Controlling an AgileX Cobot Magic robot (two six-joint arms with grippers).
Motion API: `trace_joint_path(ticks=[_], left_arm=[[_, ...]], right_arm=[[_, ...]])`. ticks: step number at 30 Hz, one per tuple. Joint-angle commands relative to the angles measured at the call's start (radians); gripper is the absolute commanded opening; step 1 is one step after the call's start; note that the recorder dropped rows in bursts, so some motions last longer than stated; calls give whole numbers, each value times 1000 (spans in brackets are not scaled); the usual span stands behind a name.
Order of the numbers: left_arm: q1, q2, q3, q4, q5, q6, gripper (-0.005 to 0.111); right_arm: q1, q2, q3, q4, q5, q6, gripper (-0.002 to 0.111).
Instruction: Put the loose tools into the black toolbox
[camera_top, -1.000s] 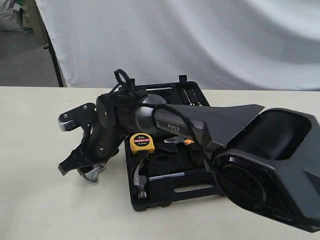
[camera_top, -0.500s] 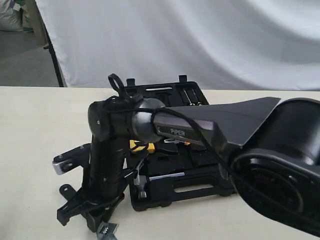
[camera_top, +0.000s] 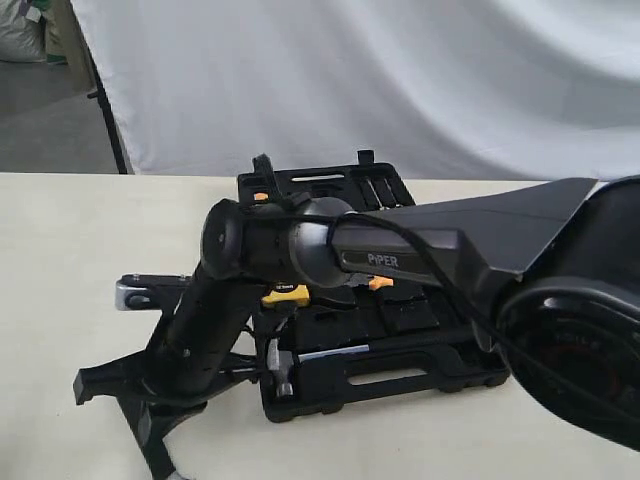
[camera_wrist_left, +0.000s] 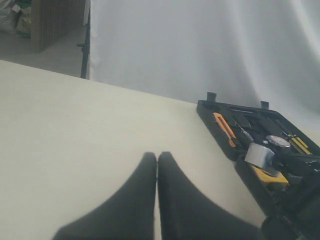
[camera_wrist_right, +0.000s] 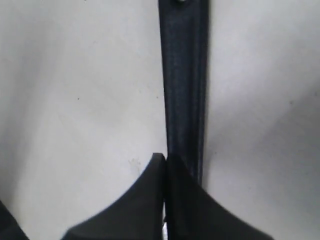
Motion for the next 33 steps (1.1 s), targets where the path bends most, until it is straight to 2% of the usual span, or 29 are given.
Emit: trace_joint_path(ticks=[1,4,7,9,12,15,17,20,23,29,33], left_arm=[[25,-3,-3,4,-7,-5,1],[25,-3,-3,4,-7,-5,1],[25,-3,-3,4,-7,-5,1],[25,-3,-3,4,-7,-5,1],[25,-3,-3,4,-7,-5,1],[25,-3,-3,4,-7,-5,1],[25,-3,-3,4,-7,-5,1],[25,-3,-3,4,-7,-5,1],[25,-3,-3,4,-7,-5,1],[25,-3,-3,4,-7,-5,1],[25,-3,-3,4,-7,-5,1]], right_arm=[[-2,-24,-84,-79,11,-177,0],[1,-54,-136,-103,23,-358,0],[5,-79,-159,-178,20,-391,2],[13,-87,-161,-291,28,-420,14],[38,-83,-159,-452,89,-526,40],[67,-65,-159,-504,216,-802,58],[82,-54,-159,-504,277,-998,64],[107,-36,-159,-502,324,-1271,68],[137,-20,-159,-505,324,-1401,68],[209,-14,-159,-589,324,-1522,68],[265,-9,-159,-697,324,-1532,68]])
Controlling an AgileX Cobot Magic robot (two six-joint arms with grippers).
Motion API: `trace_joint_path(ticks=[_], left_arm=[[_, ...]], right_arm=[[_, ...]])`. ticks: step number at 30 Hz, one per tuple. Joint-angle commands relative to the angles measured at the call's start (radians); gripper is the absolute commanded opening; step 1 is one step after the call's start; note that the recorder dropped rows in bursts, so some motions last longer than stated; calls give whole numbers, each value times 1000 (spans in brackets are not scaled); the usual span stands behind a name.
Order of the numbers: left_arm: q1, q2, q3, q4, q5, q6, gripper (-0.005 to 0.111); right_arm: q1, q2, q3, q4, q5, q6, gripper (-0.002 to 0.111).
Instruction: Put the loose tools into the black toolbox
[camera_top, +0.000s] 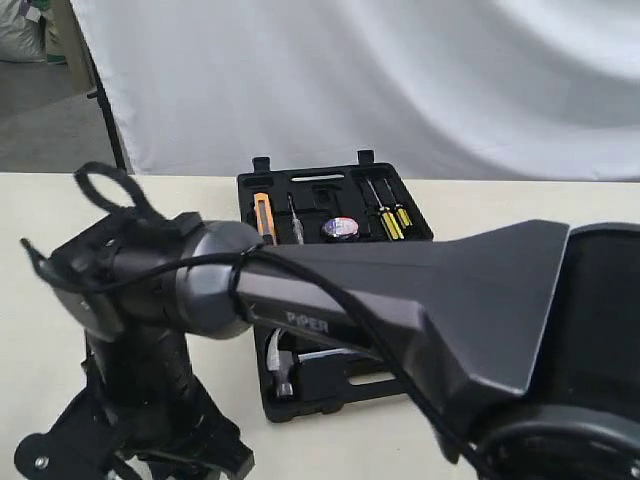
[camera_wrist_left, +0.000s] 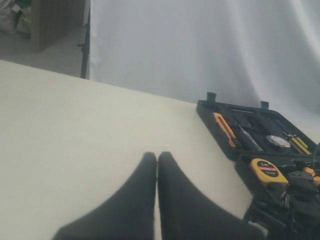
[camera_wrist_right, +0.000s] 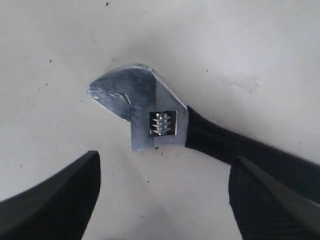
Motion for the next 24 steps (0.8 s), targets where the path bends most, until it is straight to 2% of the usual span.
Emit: trace_joint_path(ticks=[1,10,24], left_arm=[[25,-3,-3,4,-7,-5,1],[25,-3,-3,4,-7,-5,1],[25,-3,-3,4,-7,-5,1]], right_arm=[[57,5,0,-132,9,-32,68],[141,69,38,-359,-11,-24,68],[163,6,34,-380,-57,19,68]])
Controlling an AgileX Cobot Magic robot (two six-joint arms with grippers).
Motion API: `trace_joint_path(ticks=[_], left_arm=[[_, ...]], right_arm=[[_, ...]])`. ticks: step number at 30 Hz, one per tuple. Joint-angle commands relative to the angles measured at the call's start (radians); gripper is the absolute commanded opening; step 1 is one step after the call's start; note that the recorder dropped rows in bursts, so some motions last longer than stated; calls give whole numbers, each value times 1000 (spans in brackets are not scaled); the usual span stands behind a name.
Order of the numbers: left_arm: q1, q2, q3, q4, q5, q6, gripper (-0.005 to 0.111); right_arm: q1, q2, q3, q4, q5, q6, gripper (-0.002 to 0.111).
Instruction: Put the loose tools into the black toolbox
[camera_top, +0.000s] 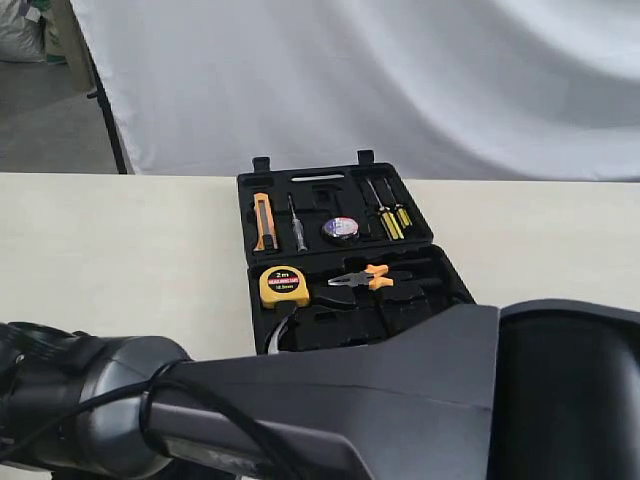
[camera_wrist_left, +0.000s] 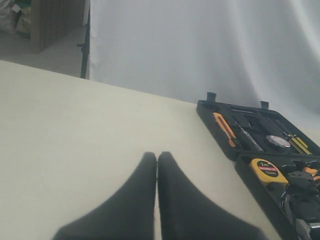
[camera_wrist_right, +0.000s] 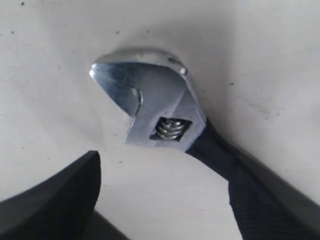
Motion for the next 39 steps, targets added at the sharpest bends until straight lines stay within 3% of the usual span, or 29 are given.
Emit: trace_joint_path(ticks=[1,8,24,30,34,36,38,39], left_arm=[[25,-3,-3,4,-7,-5,1],[25,-3,-3,4,-7,-5,1],[25,-3,-3,4,-7,-5,1],[25,-3,-3,4,-7,-5,1],[25,-3,-3,4,-7,-5,1],[25,-3,-3,4,-7,-5,1],[25,-3,-3,4,-7,-5,1],[25,-3,-3,4,-7,-5,1]], right_arm=[[4,-42,3,13,-6,8,68],[4,-31,3,58,-46,-73,68],[2,62,3,34,-68,-61,68],[2,86,3,36,-35,20,68],[5,103,3,64,-34,220,68],[5,103,3,134,-23,225,64],[5,103,3,167,-23,231,42],[5,103,3,167,-35,261,25]])
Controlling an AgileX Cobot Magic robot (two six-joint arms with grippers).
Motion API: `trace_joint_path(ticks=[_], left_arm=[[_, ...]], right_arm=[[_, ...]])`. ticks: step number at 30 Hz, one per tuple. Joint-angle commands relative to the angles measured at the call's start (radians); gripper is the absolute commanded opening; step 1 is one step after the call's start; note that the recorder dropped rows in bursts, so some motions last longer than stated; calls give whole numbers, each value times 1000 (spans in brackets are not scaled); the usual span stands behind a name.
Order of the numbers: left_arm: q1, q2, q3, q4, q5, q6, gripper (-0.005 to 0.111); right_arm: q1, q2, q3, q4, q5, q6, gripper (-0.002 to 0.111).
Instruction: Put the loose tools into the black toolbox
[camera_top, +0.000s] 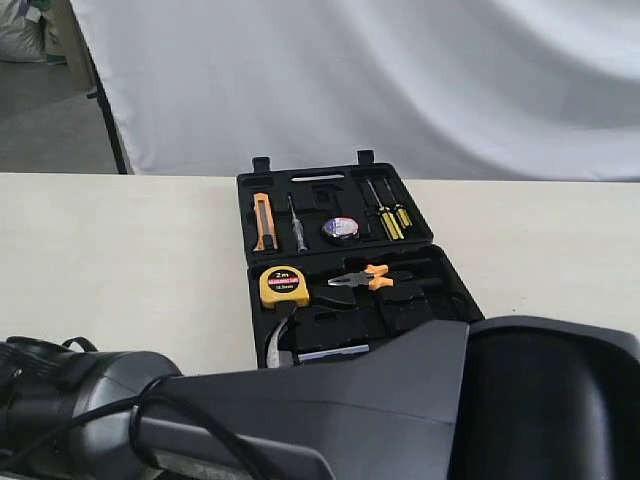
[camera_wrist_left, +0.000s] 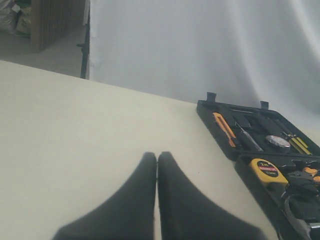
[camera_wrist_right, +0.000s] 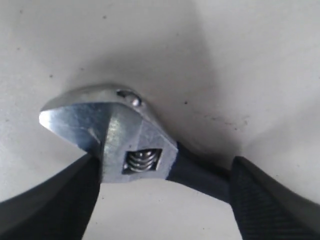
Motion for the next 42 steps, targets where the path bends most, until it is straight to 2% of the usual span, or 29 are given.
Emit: trace_joint_path(ticks=[1,2,10,14,25,30,33,37,42], left_arm=[[25,-3,-3,4,-7,-5,1],[25,-3,-3,4,-7,-5,1],[25,-3,-3,4,-7,-5,1],[25,-3,-3,4,-7,-5,1],[25,-3,-3,4,-7,-5,1],[25,-3,-3,4,-7,-5,1],[25,-3,-3,4,-7,-5,1],[25,-3,-3,4,-7,-5,1],[25,-3,-3,4,-7,-5,1]], right_arm=[[-4,48,22,137,-1,89,15],[-4,48,22,137,-20,154,-1],[-4,46,22,137,-239,804,0],[-4,46,-3,137,-246,947,0],[-6,-6,-61,180,-162,948,0],[-31,-71,-61,214,-145,881,0],[-70,-100,-61,313,-109,751,0],[-129,-110,-59,547,-33,583,0],[-158,-90,-44,563,-24,551,0]])
